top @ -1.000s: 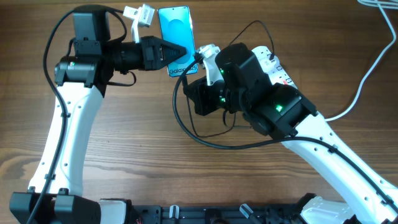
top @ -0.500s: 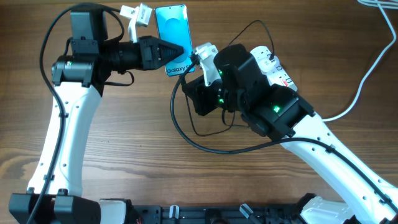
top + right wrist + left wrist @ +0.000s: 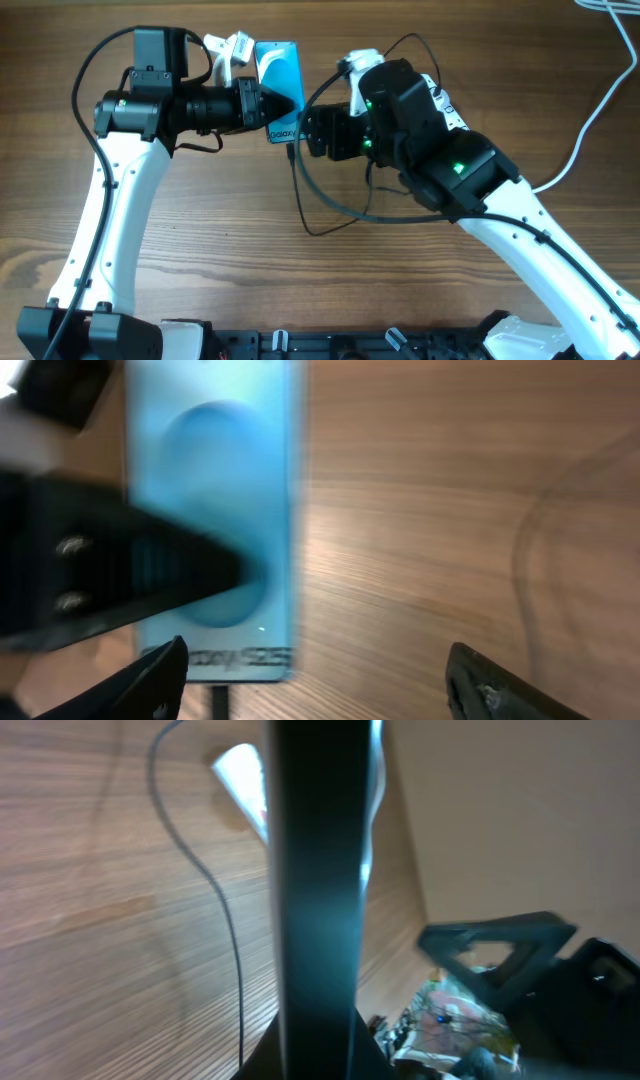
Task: Plug charger to phone and switch on socket
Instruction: 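Lower the phone onto the table with the left gripper and release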
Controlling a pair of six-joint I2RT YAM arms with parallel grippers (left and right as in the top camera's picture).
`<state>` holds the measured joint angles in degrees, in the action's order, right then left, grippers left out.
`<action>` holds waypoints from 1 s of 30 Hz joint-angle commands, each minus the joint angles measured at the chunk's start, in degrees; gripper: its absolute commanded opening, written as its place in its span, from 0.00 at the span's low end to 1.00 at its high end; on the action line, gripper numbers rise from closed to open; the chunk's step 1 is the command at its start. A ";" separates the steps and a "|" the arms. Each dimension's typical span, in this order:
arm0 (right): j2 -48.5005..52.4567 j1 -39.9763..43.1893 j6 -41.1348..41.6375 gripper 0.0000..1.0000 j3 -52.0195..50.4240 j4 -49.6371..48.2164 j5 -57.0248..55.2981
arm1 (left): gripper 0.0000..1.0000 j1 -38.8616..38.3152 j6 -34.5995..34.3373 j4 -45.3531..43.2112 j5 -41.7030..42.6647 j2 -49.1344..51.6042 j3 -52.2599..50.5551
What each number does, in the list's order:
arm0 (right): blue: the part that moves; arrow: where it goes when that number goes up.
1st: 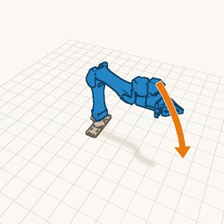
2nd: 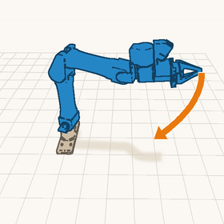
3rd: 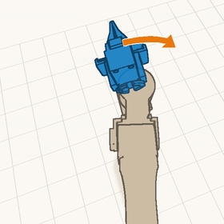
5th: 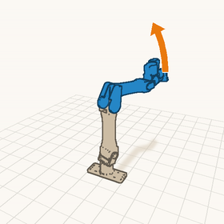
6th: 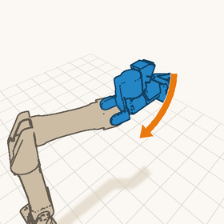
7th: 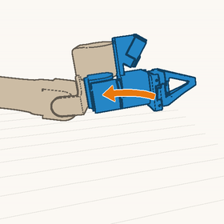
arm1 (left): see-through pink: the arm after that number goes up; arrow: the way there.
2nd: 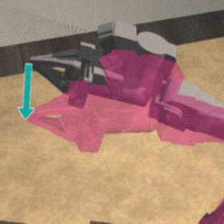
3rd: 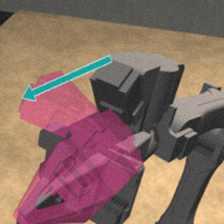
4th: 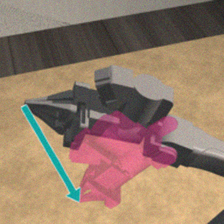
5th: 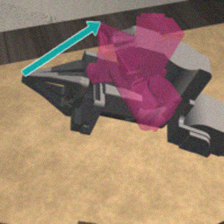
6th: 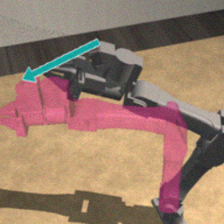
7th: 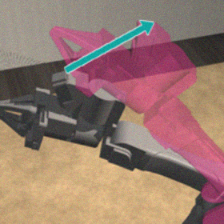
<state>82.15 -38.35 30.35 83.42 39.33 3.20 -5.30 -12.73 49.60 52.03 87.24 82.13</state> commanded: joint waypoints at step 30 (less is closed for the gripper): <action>8.83 6.86 10.16 1.00 0.31 13.86 -13.68 | 0.14 -8.00 2.91 -13.84 -16.79 26.58 -14.03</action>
<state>90.54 -31.66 39.48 83.42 53.19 -10.96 -12.82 -11.05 36.05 35.20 113.32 69.60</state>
